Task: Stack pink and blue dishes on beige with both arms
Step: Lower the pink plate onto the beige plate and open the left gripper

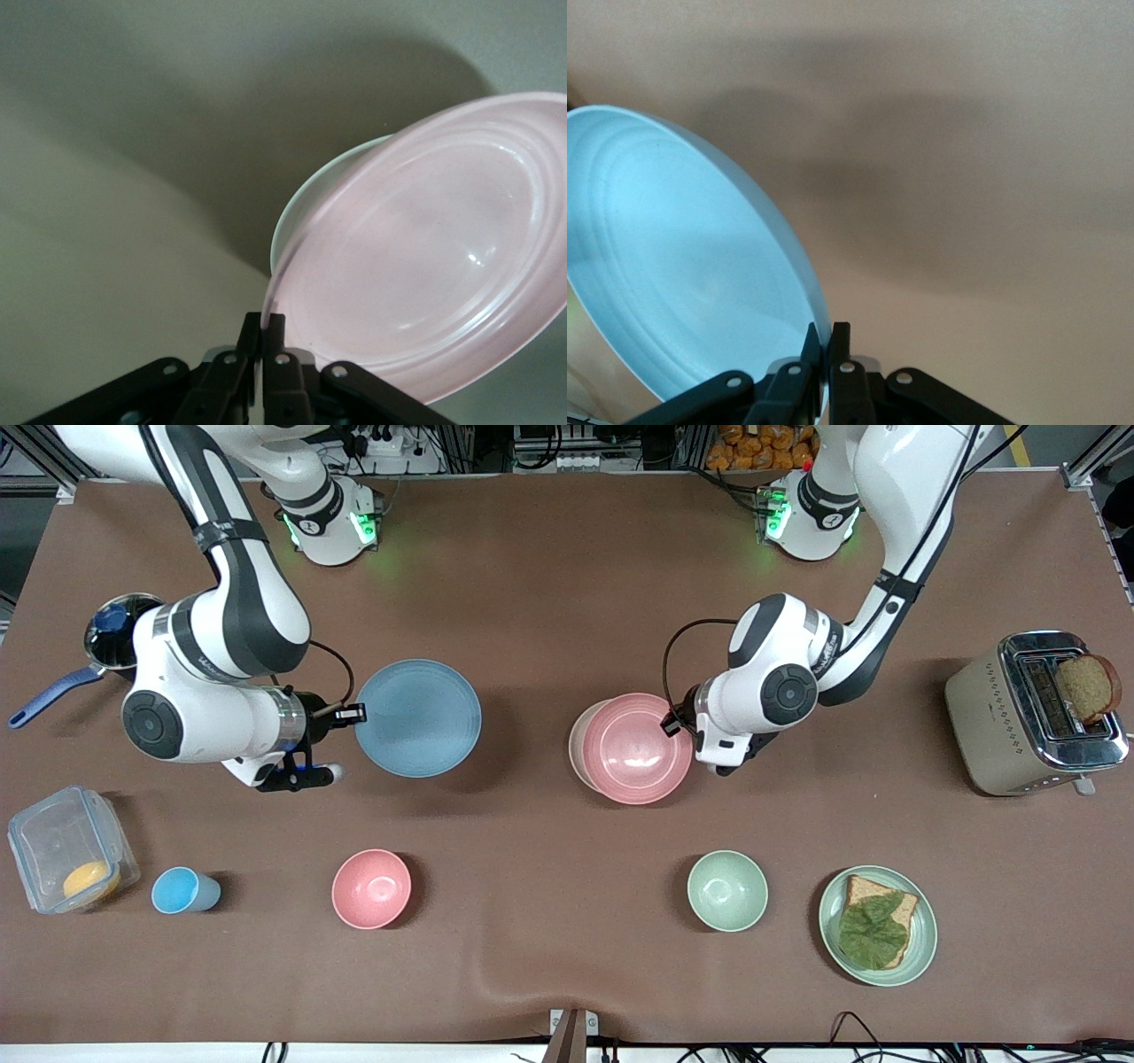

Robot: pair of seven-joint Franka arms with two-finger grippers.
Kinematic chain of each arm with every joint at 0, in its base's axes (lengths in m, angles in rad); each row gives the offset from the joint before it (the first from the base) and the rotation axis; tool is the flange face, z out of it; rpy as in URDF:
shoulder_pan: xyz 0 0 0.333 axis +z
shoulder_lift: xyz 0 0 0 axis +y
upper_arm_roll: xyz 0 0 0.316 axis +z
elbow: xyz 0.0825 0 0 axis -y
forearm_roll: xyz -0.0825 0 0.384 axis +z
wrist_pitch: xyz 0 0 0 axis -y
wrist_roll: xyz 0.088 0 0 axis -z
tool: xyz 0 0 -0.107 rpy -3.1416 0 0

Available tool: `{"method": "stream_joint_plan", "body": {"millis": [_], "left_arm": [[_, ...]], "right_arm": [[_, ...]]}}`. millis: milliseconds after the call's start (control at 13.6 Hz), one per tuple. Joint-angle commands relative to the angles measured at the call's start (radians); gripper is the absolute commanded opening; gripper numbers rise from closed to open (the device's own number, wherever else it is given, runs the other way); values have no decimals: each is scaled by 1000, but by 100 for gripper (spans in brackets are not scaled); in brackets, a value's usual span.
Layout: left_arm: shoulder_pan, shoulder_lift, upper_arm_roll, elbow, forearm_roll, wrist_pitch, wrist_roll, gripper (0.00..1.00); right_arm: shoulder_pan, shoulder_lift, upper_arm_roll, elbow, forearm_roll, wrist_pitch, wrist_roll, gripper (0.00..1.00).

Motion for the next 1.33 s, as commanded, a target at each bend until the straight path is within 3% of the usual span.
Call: {"method": "stream_joint_plan", "body": {"millis": [0,958,1105,1179,1253], "left_arm": [[-39,4,-2,-7,21,-7,-26,0],[-68,49,-2,1,21,35,-26,0],[-66,47,-2,1,21,35,-28,4],[-65,49,0,1,21,35,-28,34],[-66,49,1,3,21,35,-28,99]], "right_arm": [[9,-15,-7,-13,21,-4,11,0],[26,-8,-7,-12,27,6,24,0],[36,-6,-8,-12,70,12,32,0],[38,-4,-8,-12,86,18,32,0],[43,-1,-8,-12,93,28,34,0]]}}
